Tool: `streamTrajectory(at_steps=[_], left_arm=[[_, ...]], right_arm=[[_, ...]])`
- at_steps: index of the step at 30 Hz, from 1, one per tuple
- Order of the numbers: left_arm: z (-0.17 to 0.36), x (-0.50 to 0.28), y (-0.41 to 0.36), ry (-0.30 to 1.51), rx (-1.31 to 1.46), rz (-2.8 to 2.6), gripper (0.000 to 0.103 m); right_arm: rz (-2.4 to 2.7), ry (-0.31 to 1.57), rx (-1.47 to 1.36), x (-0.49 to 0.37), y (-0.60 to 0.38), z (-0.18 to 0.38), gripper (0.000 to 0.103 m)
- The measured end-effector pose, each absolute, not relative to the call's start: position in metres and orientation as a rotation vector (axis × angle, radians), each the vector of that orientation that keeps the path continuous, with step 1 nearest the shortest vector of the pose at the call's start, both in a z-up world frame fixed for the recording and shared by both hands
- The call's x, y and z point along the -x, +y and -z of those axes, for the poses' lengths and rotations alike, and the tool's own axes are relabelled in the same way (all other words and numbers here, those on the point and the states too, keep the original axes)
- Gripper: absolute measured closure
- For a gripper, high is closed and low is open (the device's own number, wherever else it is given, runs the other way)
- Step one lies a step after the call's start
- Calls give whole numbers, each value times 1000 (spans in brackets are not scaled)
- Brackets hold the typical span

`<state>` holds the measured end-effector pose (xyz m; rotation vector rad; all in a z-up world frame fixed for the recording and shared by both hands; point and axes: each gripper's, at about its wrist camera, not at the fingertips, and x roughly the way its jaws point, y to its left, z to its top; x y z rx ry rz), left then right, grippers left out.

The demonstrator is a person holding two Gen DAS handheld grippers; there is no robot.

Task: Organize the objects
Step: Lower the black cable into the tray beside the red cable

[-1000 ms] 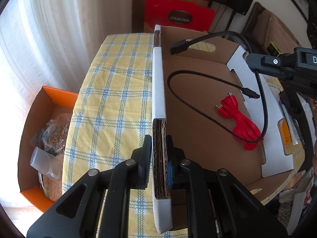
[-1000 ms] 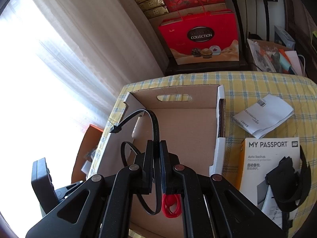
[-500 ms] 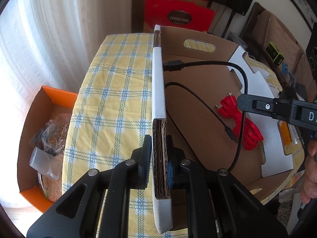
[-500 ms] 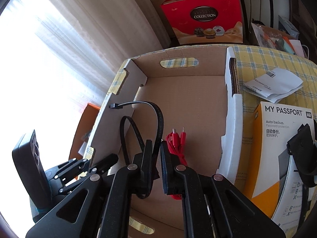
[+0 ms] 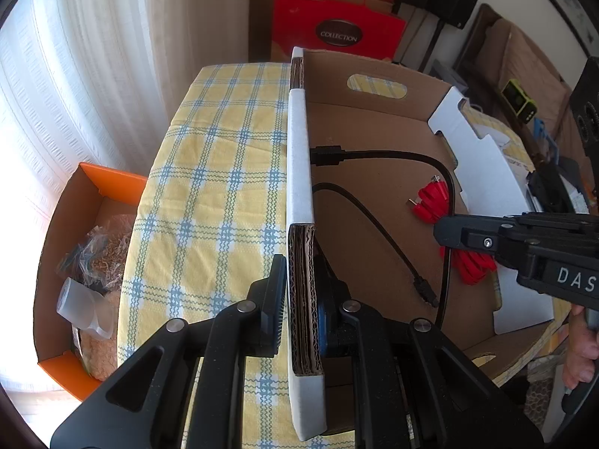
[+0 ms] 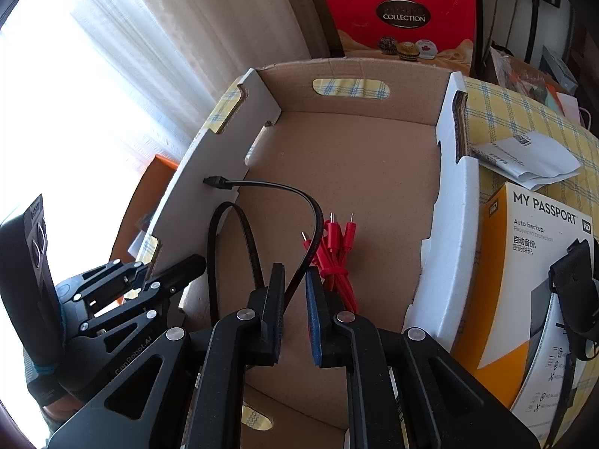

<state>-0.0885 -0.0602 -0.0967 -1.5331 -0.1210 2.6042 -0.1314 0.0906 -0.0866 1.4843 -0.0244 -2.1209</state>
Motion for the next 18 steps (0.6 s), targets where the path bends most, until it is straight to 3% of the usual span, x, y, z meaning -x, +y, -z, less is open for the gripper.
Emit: streamTrajectory(at_steps=[5,12,15,16,18], left_arm=[[96,89,-60,-120,1535,-2604,91],[96,89,-57,-117,1532,-2601,90],[96,89,-58,-124,1533,-2596,90],[96,89,-58,-124,1533,-2596,90],[97,89,-58,-121,1533,-2597,90]], right_arm=[[2130,71,-1491,132,83,86,90],[2294,304,-1459,132,75,83,97],[2344,318,-1426,134,77,76,89],[2349,290,-1415,134,80,72,81],[2356,219,-1378,135,87,61,78]])
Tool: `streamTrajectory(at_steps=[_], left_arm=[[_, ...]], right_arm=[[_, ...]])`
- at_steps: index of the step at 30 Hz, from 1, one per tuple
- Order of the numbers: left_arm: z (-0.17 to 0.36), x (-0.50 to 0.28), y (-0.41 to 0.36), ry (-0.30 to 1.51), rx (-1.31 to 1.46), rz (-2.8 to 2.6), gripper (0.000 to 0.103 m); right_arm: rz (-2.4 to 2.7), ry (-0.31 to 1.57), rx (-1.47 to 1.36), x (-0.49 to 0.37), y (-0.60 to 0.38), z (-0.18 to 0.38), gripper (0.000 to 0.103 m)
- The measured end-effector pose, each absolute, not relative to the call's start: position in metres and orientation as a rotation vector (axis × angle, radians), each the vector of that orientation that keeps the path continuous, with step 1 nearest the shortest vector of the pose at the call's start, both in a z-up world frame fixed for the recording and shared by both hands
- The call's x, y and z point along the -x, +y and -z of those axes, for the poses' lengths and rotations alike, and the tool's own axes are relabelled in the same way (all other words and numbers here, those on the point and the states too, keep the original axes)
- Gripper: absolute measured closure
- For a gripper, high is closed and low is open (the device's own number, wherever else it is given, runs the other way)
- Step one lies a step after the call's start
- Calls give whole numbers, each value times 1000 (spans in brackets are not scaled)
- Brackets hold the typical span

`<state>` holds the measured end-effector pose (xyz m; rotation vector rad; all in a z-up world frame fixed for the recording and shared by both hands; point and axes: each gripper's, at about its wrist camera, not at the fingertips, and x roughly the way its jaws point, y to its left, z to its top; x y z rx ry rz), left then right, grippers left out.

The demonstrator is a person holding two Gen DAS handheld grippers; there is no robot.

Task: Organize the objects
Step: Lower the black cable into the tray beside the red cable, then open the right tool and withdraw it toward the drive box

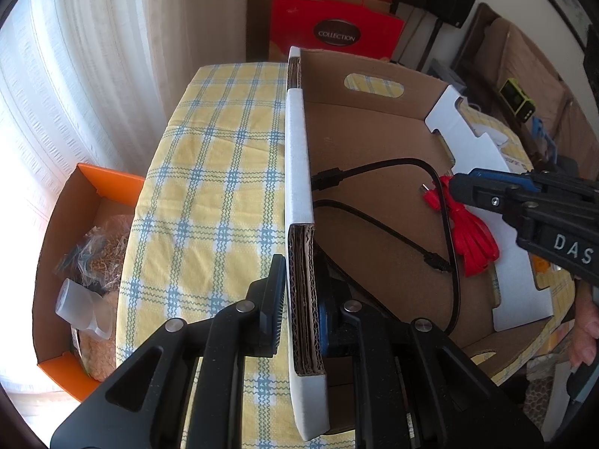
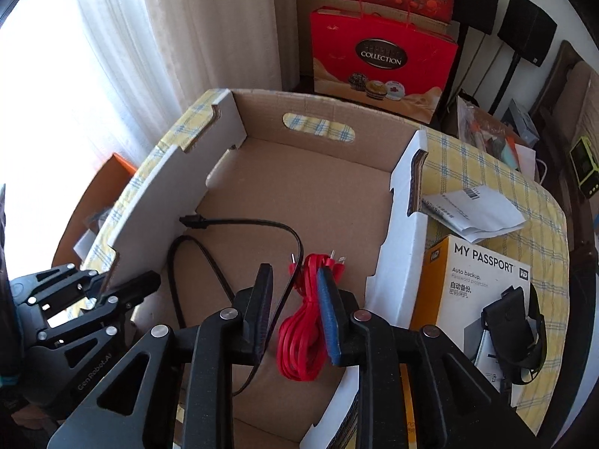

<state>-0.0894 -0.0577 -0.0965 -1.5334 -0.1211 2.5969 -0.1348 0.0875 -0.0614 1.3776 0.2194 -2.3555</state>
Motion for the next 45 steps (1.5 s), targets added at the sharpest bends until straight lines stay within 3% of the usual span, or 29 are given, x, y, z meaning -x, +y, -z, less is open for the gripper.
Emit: streamTrajectory(at_steps=[10,17,21,23,27,33,36,45], left_arm=[[97,89,-58,-124,1535,-2599,90],[97,91,-57,-117,1537,-2601,90],[97,91,-58,-119,1535,-2602,90],[97,91,-58,-127,1535,-2601,90],[97,90,-58,-126,1535,-2600,90],[97,90,-57,-123,1536,-2601,90],[97,90,-57,-121,1536,-2602,90],[97,90,-56,-102,1542,-2609,90]], right_arm=[[2344,161,-1416,140,104,52,75],[2297,319,-1441,131,86,70,76],[2254,513,-1448,125,69,81,73],[2262,525,-1439,124,68,81,81],[2309,484,-1409,127,77,73,99],[2399,389,-1367,133,96,52,100],[2372,318,-1383,136,99,48,95],[2368,267,-1329,121,100,41,95]])
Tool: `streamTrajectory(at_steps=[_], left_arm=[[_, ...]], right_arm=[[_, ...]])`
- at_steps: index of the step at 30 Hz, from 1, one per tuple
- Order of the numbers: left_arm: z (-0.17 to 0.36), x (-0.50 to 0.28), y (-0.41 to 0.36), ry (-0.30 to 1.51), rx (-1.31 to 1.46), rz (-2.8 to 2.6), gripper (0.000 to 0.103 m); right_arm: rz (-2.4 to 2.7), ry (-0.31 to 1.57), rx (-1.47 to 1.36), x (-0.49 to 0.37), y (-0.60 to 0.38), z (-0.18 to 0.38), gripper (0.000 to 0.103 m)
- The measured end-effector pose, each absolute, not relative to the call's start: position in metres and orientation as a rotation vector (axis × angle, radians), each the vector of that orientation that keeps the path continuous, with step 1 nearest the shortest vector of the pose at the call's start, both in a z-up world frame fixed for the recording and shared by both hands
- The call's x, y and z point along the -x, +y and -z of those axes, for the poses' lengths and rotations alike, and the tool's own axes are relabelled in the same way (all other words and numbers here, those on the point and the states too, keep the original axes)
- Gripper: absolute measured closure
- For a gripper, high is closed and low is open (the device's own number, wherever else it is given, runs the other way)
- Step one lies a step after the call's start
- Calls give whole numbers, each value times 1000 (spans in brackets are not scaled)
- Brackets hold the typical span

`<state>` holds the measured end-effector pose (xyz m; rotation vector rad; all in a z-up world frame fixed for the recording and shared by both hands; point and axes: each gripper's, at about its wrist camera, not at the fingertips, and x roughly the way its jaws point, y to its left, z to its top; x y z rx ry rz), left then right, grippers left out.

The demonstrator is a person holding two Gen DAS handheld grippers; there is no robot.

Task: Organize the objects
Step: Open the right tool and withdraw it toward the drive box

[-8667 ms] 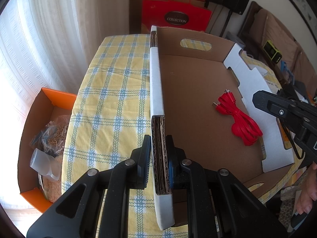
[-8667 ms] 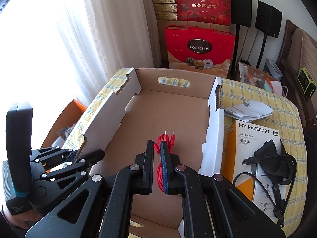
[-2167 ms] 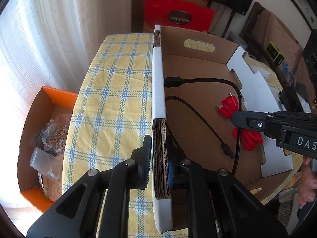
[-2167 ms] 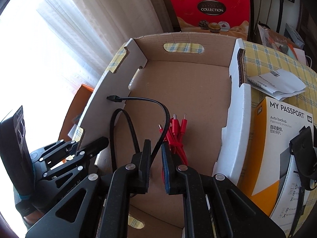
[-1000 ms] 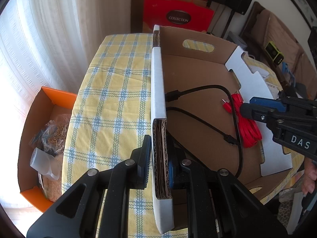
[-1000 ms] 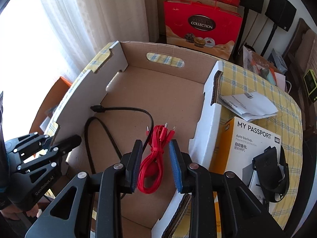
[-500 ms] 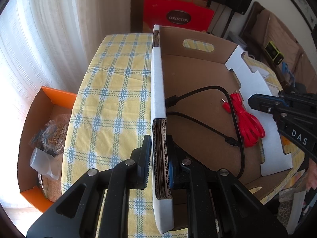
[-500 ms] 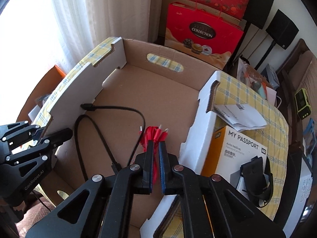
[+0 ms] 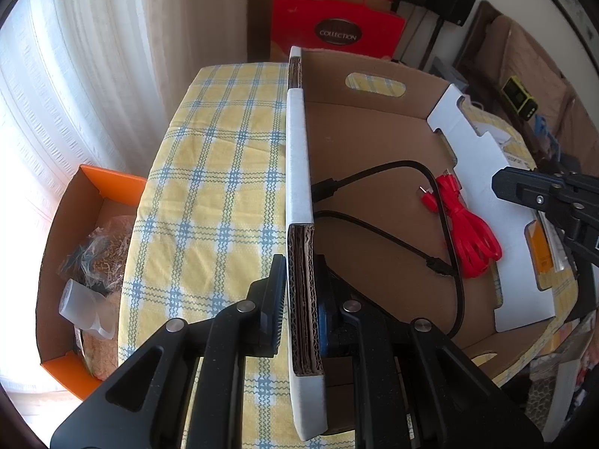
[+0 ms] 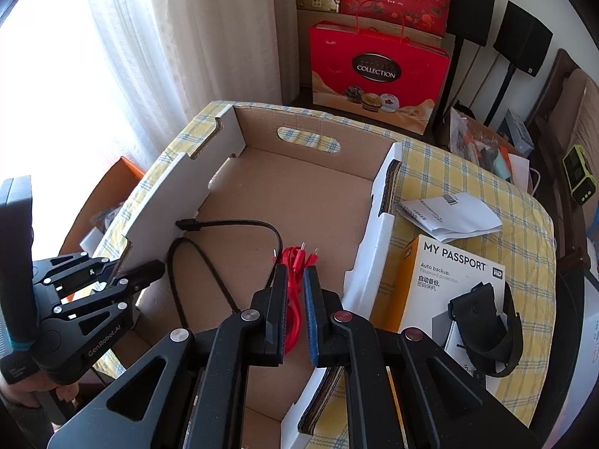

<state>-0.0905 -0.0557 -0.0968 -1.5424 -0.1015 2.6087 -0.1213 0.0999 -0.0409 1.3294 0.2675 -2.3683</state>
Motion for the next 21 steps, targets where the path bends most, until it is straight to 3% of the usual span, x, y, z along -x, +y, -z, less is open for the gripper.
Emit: streamTrajectory(at_steps=[3,6,9,11,13,21], left_arm=[[97,90,-55,-99,1542,-2611,91],[97,90,-55,-98,1542,-2611,91],[97,90,-55,-96,1543,-2611,91],[97,90,-55,-96,1543,-2611,91],[97,90,-55,-95,1544,-2612,91],[98,89,-55,-85,1547,-2611,91]], right_arm=[[2380,253,-1304,117,106,33,93],[2400,226,-1276,113,115,23,80],[2422,193,-1257,111,126,14,60],[2440,175,-1242,109,135,8,40],[2462,168,-1233,108,144,5,33],[2542,142,-1235,103,177,0,23]])
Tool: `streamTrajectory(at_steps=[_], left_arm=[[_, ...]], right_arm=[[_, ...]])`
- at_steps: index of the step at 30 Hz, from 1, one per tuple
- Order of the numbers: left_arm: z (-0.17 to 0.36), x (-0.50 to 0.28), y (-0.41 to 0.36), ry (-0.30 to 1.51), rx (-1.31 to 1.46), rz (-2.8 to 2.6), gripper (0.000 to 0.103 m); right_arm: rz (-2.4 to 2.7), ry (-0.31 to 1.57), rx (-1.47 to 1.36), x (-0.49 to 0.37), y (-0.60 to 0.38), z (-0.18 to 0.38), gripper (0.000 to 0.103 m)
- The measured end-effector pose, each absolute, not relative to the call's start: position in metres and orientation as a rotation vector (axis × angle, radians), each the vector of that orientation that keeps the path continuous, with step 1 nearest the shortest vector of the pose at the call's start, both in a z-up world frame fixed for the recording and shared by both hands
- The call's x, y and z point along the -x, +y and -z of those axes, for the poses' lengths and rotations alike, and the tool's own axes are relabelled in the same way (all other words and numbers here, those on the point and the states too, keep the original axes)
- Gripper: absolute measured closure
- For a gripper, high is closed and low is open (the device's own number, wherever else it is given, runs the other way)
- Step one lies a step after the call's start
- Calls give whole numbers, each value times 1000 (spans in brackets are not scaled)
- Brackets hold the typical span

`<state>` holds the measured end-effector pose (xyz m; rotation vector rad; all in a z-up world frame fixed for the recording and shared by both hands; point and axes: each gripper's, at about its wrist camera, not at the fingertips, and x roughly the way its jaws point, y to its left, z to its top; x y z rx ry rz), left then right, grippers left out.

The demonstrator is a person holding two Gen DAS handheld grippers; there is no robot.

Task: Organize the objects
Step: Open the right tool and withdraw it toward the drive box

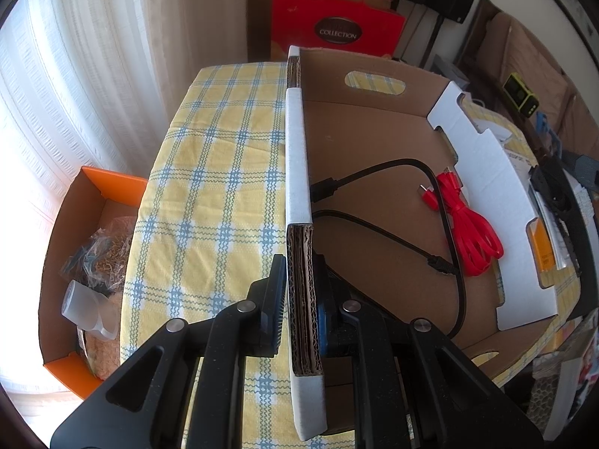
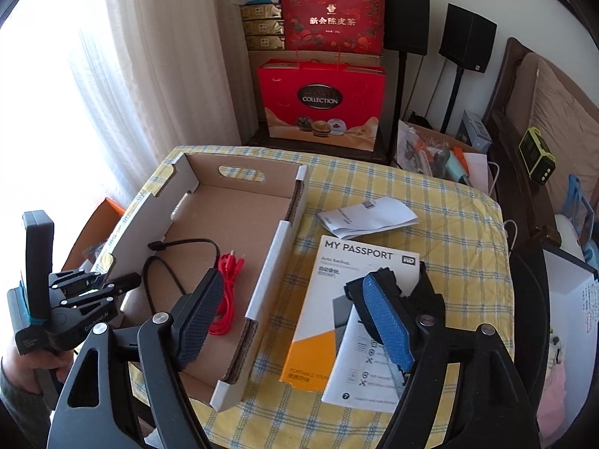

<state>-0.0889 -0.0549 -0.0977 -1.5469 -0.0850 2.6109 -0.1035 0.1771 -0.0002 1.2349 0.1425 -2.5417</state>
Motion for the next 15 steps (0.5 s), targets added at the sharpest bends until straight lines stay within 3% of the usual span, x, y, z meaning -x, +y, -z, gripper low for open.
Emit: streamTrajectory(at_steps=[15], left_arm=[[99,88,-53,-79,1558,-2611,91]], right_arm=[[2591,8,-1296,111,263,2,18]])
